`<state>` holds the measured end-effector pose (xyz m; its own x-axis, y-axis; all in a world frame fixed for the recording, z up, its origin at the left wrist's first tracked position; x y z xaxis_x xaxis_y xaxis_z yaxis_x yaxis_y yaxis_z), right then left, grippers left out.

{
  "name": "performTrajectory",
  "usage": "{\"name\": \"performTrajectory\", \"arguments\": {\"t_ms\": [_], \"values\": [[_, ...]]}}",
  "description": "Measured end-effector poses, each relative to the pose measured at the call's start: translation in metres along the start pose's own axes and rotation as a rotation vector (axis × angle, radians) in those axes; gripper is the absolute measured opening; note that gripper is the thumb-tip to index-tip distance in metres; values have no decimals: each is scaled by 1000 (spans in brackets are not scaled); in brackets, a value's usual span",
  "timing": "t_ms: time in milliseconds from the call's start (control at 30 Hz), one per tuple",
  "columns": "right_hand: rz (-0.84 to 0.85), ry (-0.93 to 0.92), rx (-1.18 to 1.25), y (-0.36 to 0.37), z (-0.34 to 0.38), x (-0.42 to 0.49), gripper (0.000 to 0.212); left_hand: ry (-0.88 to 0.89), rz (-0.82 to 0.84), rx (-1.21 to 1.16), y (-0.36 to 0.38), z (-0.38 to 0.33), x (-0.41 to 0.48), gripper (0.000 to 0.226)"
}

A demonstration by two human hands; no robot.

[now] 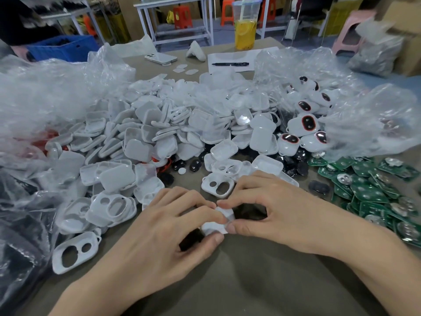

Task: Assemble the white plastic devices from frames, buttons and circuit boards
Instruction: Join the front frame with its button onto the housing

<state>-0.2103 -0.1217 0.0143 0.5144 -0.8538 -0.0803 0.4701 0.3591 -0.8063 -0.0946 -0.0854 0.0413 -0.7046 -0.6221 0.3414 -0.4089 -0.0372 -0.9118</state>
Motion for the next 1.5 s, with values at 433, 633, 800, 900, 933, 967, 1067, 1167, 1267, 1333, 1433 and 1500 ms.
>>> {"name": "performTrajectory", "arguments": {"t_ms": [433,633,800,900,933,967,1067,1167,1267,1333,1433,1500], "values": [[-16,-35,-120,3,2,2,43,56,-93,143,-2,-10,3,12],[-63,-33,-118,5,3,-7,58,8,-115,93,-3,-8,0,16],[-129,-34,-128,2,14,-6,42,-54,-144,-33,-8,1,-7,25],[-166,-1,-81,-3,13,-8,39,-265,-357,-195,-26,22,-20,25],[-198,13,-50,-7,12,-9,40,-346,-437,-238,-31,31,-25,24],[-245,26,-14,-14,12,-10,41,-419,-482,-285,-33,39,-29,26],[-409,40,93,-35,15,-7,39,-509,-458,-571,-18,51,-20,33],[-491,42,178,-44,22,4,38,-526,-477,-797,-13,56,-1,16],[-540,35,338,-51,23,12,43,-544,-516,-926,-11,64,10,13],[-549,9,416,-51,23,15,52,-510,-507,-905,-11,63,16,14],[-511,-13,658,-47,18,19,47,-450,-547,-828,-14,60,15,20],[-499,9,790,-45,9,21,35,-441,-564,-787,-13,60,12,26]]}}
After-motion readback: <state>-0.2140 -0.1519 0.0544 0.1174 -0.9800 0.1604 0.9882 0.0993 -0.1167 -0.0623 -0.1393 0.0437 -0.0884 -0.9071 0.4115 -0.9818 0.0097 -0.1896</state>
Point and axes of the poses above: each hand's wrist, its own x-axis towards the middle knuckle, its own y-axis out of the palm, z = x × y, the point moved 10 cm from there along x, towards the middle knuckle, and after that the axes turned 8 degrees about y, right-handed, at the moved point
